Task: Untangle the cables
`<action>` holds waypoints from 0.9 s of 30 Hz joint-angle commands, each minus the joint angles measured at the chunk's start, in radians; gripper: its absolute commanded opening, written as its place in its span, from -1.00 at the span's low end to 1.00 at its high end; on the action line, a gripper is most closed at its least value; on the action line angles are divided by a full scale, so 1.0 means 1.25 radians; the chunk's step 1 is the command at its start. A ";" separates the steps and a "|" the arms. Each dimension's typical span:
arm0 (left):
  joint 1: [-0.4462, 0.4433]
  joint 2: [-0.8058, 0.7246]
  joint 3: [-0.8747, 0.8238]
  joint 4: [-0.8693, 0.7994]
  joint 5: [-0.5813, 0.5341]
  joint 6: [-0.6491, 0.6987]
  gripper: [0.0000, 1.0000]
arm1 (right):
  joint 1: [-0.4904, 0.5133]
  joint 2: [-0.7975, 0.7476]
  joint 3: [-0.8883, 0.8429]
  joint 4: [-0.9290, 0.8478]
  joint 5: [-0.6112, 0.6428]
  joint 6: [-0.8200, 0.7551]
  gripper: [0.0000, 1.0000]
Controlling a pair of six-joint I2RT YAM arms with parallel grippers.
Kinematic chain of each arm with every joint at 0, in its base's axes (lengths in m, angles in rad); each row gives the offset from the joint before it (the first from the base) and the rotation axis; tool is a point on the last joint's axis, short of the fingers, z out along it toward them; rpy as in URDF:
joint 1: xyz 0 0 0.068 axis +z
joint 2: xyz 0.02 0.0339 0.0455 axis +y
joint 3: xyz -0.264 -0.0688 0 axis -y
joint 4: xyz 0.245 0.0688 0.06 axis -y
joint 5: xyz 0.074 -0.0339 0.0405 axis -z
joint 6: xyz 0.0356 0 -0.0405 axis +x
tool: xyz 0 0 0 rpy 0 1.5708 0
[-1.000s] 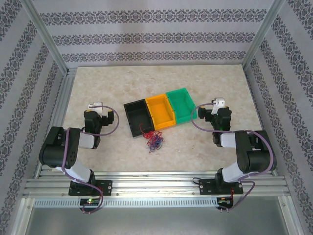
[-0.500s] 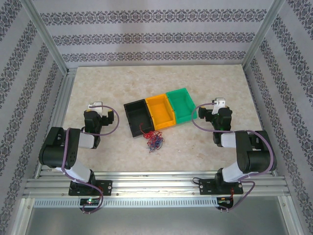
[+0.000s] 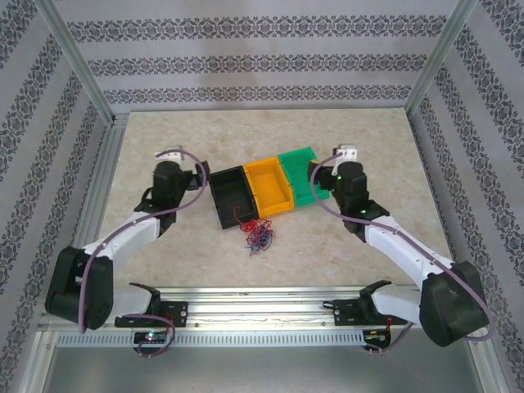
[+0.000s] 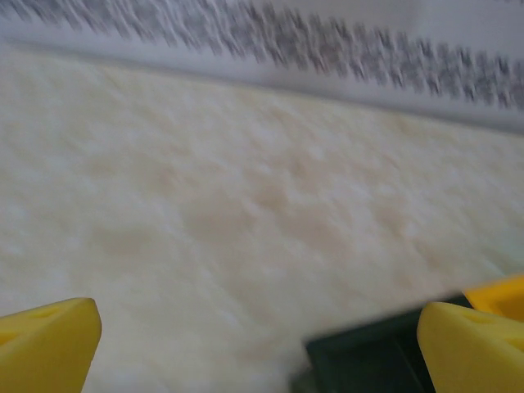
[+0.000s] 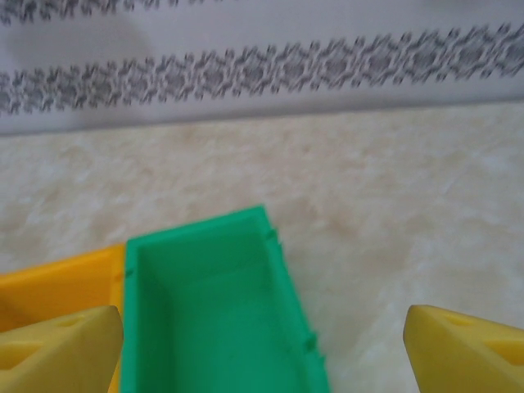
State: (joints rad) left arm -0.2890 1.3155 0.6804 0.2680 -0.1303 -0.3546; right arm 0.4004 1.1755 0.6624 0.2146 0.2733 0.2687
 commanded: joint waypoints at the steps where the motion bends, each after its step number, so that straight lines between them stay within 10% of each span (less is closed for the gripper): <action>1: -0.079 0.033 0.020 -0.176 0.007 -0.183 0.99 | 0.052 0.010 -0.014 -0.060 0.109 0.120 0.73; 8: -0.121 0.087 0.030 -0.230 -0.019 -0.340 0.94 | 0.123 0.070 -0.005 -0.053 0.115 0.198 0.61; 27: -0.120 0.271 0.234 -0.367 -0.048 -0.331 -0.74 | 0.233 0.177 0.053 -0.046 0.080 0.189 0.36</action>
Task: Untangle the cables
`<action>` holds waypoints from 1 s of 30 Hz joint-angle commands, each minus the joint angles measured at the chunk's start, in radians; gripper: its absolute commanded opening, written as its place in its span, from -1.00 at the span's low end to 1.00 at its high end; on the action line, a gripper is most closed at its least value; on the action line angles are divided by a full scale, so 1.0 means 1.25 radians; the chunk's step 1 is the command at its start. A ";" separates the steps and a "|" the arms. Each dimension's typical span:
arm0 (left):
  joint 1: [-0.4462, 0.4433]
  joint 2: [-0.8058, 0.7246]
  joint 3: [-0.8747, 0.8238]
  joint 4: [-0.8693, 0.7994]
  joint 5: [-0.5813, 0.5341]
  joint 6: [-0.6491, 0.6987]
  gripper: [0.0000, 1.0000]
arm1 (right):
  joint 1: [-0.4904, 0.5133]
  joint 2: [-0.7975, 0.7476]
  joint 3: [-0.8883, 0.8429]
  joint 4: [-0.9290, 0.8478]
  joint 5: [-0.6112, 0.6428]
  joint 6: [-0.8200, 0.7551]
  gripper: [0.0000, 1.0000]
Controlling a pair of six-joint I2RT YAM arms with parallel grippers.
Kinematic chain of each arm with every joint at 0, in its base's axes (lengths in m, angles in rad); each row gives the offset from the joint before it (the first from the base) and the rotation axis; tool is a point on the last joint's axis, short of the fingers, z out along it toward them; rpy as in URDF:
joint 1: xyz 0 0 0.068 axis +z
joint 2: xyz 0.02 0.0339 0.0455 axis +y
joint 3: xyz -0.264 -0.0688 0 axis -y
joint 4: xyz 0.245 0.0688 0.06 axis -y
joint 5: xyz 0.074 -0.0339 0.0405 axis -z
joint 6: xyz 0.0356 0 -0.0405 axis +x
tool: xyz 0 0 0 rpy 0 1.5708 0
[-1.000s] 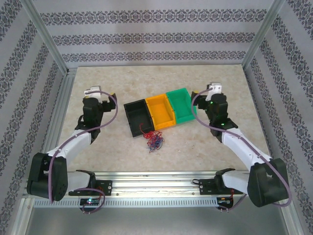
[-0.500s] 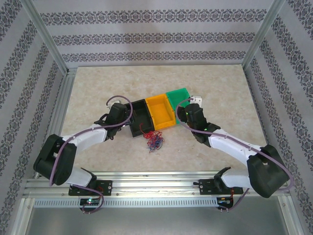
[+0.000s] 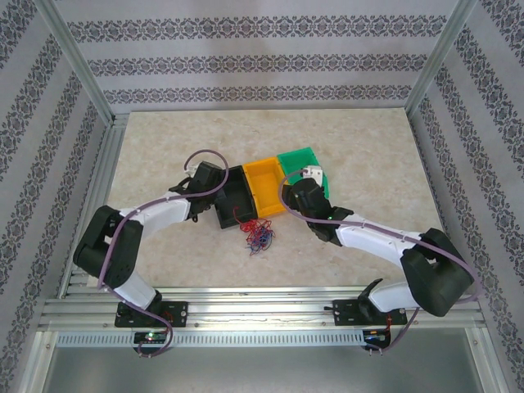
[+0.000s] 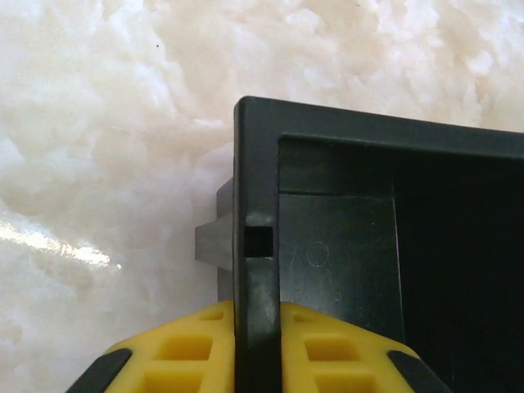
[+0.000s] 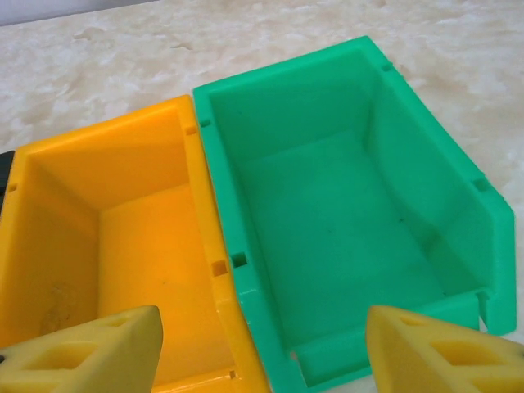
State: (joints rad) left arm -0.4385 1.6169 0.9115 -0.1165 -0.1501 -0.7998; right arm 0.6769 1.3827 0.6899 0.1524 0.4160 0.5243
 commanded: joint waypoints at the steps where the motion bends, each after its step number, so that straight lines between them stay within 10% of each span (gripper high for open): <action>1: 0.005 0.048 0.074 -0.078 -0.041 0.037 -0.77 | 0.016 0.019 0.037 0.004 -0.051 -0.029 0.37; 12: 0.089 0.270 0.333 -0.133 -0.001 0.119 -0.88 | 0.073 0.107 0.084 -0.005 -0.287 -0.123 0.40; 18: 0.093 0.294 0.403 -0.142 0.018 0.174 0.11 | 0.116 0.104 0.083 -0.022 -0.324 -0.177 0.39; 22: 0.093 0.181 0.294 -0.060 0.023 0.177 0.45 | 0.132 0.074 0.076 -0.040 -0.349 -0.209 0.35; 30: 0.081 -0.133 -0.054 0.083 0.041 0.198 0.49 | 0.141 0.076 0.084 -0.084 -0.393 -0.239 0.15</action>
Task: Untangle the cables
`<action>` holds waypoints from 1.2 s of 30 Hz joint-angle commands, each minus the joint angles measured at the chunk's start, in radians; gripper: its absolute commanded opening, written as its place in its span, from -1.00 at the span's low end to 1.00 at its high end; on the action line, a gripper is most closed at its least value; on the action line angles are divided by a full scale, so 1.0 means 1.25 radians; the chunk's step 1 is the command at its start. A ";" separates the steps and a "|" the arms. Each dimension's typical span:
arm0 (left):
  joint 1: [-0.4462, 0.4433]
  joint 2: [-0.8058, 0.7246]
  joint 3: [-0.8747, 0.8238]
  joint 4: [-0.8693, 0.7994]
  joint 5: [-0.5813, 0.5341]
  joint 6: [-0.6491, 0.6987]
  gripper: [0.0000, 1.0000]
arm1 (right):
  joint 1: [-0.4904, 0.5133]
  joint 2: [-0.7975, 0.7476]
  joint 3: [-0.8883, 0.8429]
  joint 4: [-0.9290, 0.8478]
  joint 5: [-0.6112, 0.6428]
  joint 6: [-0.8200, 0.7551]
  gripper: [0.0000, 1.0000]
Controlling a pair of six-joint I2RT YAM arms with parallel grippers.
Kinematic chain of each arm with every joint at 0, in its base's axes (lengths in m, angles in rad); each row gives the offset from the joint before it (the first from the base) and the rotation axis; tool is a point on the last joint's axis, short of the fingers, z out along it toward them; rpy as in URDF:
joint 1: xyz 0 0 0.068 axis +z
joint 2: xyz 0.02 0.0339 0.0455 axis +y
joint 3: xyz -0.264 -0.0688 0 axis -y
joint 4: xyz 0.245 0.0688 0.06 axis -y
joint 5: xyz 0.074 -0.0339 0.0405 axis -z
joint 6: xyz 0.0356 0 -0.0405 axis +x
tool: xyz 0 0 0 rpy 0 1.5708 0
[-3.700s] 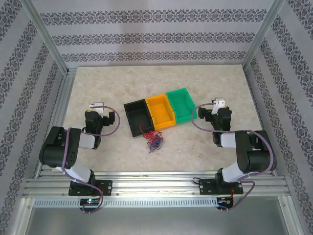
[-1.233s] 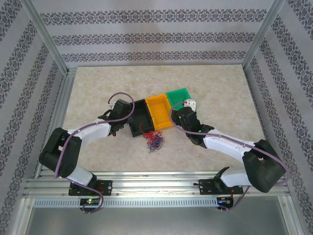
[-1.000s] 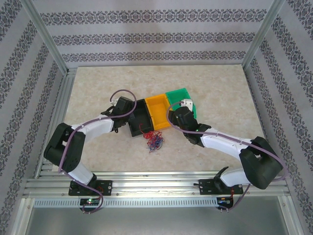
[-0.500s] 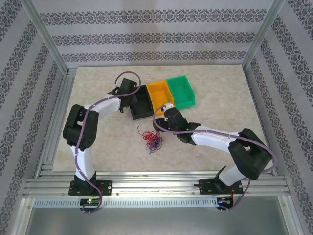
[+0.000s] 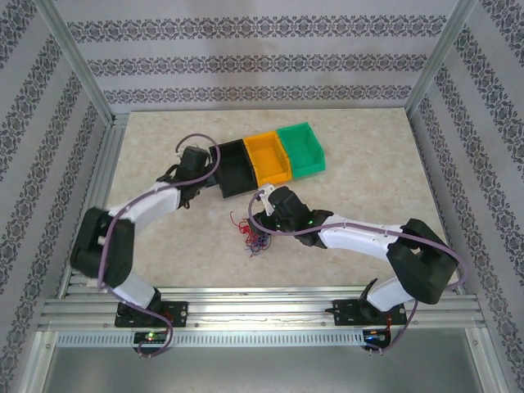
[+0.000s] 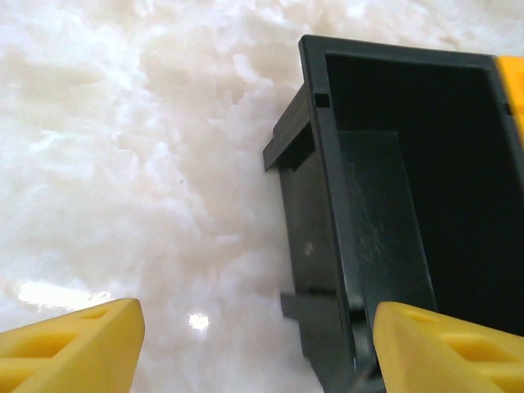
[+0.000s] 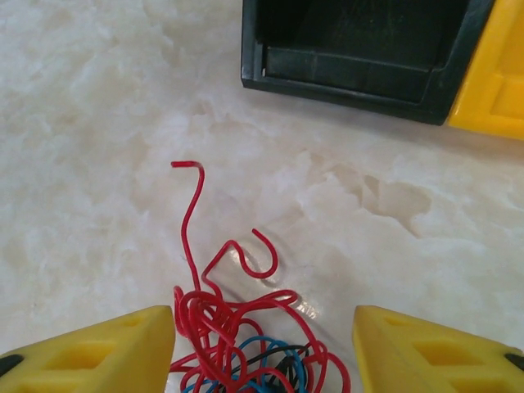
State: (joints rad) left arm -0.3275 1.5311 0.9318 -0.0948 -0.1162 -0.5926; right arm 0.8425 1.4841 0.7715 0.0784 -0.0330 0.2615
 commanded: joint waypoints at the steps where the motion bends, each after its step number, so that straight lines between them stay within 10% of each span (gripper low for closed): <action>1: -0.012 -0.102 -0.110 0.076 0.024 0.044 0.49 | 0.008 0.003 0.024 -0.027 -0.044 -0.032 0.15; 15: -0.077 -0.306 -0.305 0.057 0.108 0.173 0.57 | -0.014 0.111 0.092 -0.027 -0.085 -0.019 -0.33; 22: -0.162 -0.235 -0.246 0.059 0.194 0.285 0.58 | -0.089 0.099 0.073 0.011 -0.148 0.060 -1.00; 36: -0.274 0.034 -0.112 0.172 0.374 0.365 0.72 | -0.196 0.085 0.011 0.101 -0.175 0.230 -1.00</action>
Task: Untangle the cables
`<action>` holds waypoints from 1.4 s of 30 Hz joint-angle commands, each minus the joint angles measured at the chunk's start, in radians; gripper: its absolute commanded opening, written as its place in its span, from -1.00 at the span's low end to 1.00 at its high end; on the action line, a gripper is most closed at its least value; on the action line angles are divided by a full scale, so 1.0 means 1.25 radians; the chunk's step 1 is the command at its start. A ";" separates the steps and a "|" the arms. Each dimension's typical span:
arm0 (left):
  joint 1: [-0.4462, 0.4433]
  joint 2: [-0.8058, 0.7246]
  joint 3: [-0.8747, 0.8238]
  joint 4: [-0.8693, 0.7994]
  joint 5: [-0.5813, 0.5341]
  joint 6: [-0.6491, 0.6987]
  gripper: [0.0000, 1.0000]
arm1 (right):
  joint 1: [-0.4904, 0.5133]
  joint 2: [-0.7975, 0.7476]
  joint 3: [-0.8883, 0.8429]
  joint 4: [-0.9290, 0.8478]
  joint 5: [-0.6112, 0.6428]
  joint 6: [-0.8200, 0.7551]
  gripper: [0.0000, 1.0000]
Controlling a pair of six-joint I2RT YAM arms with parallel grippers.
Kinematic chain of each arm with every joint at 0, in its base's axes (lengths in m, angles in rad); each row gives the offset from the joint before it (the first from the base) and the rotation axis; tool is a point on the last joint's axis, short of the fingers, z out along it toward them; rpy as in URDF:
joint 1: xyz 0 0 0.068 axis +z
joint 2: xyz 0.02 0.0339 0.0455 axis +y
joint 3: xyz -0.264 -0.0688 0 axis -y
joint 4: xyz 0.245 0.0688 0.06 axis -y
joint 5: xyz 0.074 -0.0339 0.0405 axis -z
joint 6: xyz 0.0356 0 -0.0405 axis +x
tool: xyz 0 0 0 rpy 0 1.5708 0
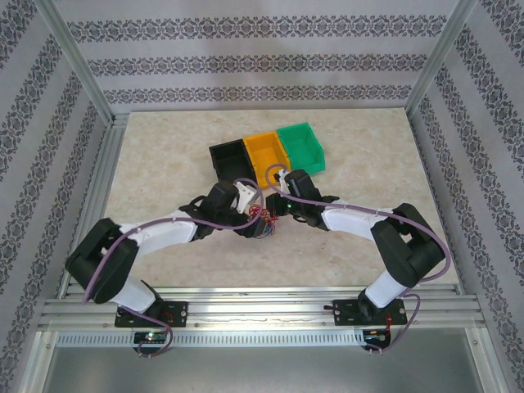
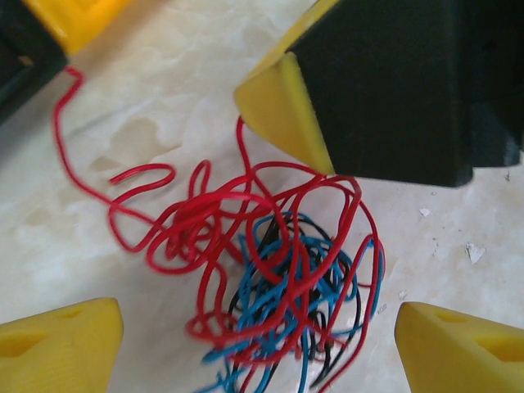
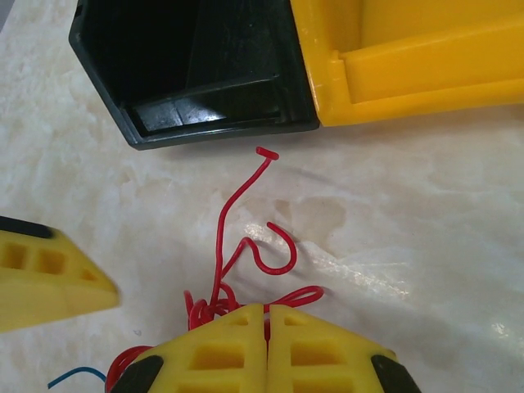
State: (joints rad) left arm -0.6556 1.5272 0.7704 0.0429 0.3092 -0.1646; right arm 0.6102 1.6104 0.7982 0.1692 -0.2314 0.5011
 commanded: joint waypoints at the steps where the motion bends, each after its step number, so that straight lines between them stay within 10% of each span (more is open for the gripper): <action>1: -0.012 0.055 0.020 0.077 0.031 0.021 0.71 | -0.013 -0.017 -0.013 0.031 -0.016 0.041 -1.00; 19: 0.009 0.198 0.004 0.183 -0.132 -0.083 -1.00 | -0.139 -0.198 -0.199 0.017 0.318 0.284 -1.00; 36: 0.075 0.121 -0.060 0.125 -0.316 -0.200 -1.00 | -0.478 -0.503 -0.350 -0.154 0.381 0.393 -1.00; 42: 0.066 0.116 -0.078 0.207 -0.175 -0.127 -1.00 | -0.486 -0.532 -0.290 -0.146 0.312 0.249 -1.00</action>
State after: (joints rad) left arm -0.5739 1.6798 0.6987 0.3153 0.0151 -0.3748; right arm 0.0021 0.9630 0.3836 -0.0059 0.2050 0.9142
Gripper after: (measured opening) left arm 0.093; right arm 0.059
